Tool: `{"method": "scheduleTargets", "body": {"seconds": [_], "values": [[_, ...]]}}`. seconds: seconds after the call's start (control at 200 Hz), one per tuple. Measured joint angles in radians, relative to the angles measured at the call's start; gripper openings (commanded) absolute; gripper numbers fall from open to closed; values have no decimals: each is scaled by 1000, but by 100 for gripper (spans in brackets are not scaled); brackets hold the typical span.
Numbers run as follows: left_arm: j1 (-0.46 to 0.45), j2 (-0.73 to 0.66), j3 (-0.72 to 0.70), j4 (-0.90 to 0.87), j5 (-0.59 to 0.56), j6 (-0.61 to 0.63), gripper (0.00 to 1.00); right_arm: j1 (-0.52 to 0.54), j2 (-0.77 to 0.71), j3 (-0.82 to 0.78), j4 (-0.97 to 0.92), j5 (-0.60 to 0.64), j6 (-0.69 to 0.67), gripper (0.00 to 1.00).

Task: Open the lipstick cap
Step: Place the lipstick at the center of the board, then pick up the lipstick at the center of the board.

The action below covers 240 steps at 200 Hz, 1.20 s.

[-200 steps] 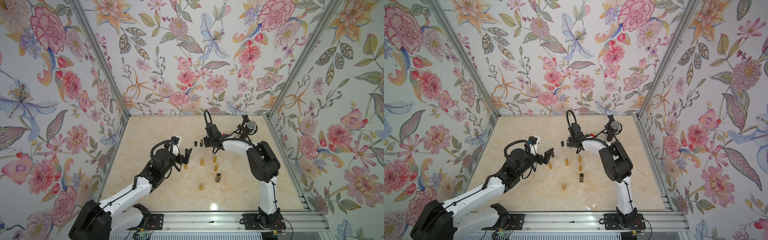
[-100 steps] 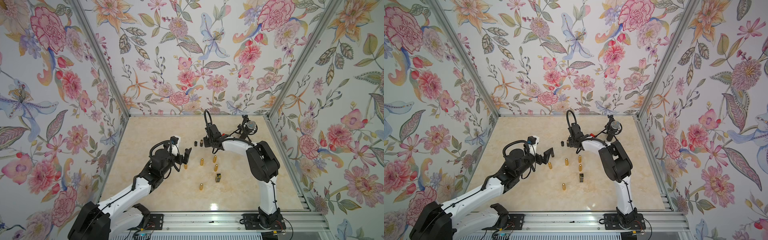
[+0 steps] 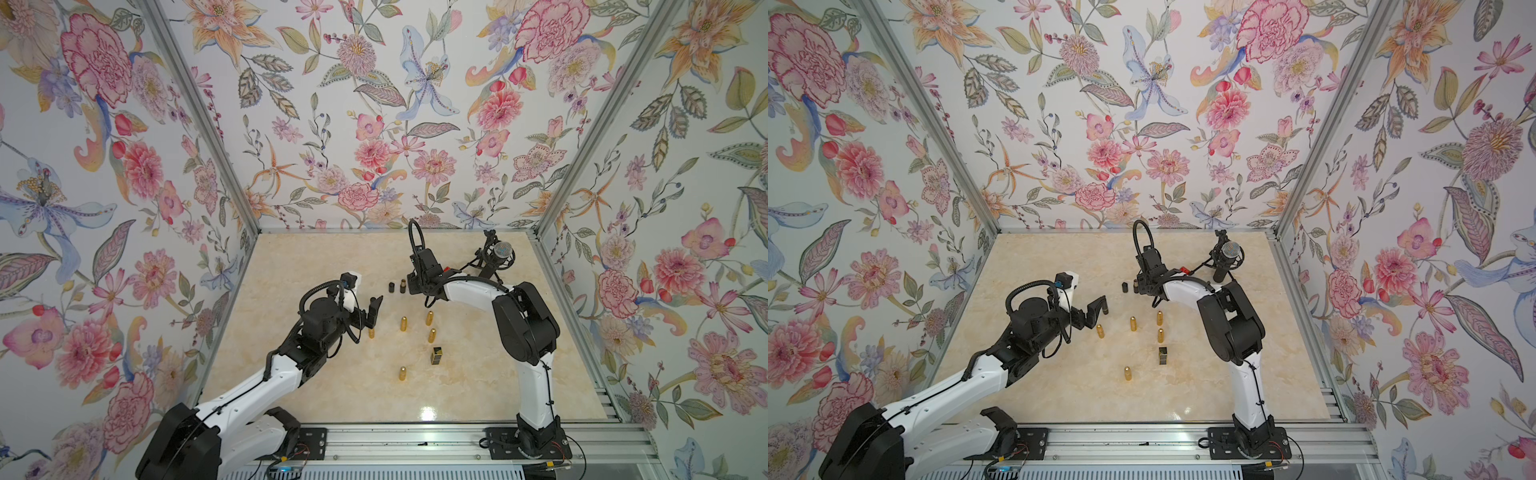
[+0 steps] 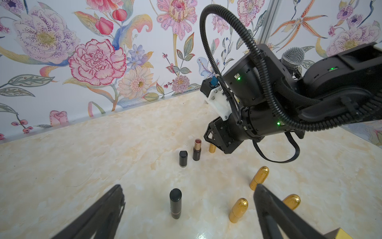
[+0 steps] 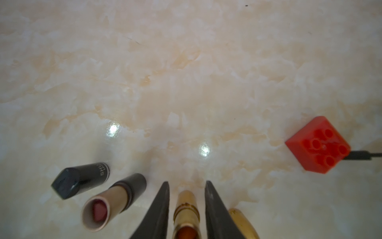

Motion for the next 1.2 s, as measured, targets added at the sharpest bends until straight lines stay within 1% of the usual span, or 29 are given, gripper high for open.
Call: {"method": "scheduleTargets", "body": {"seconds": [0.15, 0.26, 0.475, 0.595, 0.68, 0.886, 1.201], "values": [[0, 0, 0, 0, 0, 0, 99, 0, -5, -6, 2, 0, 3, 43], [0, -1, 0, 0, 0, -1, 99, 0, -34, -22, -14, -1, 7, 46], [0, -41, -2, -28, -19, -24, 99, 8, -171, -34, -54, -23, 15, 51], [3, -83, -2, -76, -54, -46, 99, 47, -249, -34, -68, -62, 13, 54], [5, -118, -2, -124, -92, -66, 99, 105, -276, -32, -75, -98, 6, 56], [8, -188, -15, -224, -164, -96, 99, 231, -250, 1, -121, -151, 8, 57], [16, -239, -52, -296, -235, -114, 99, 287, -93, 105, -158, -149, 22, 57]]}}
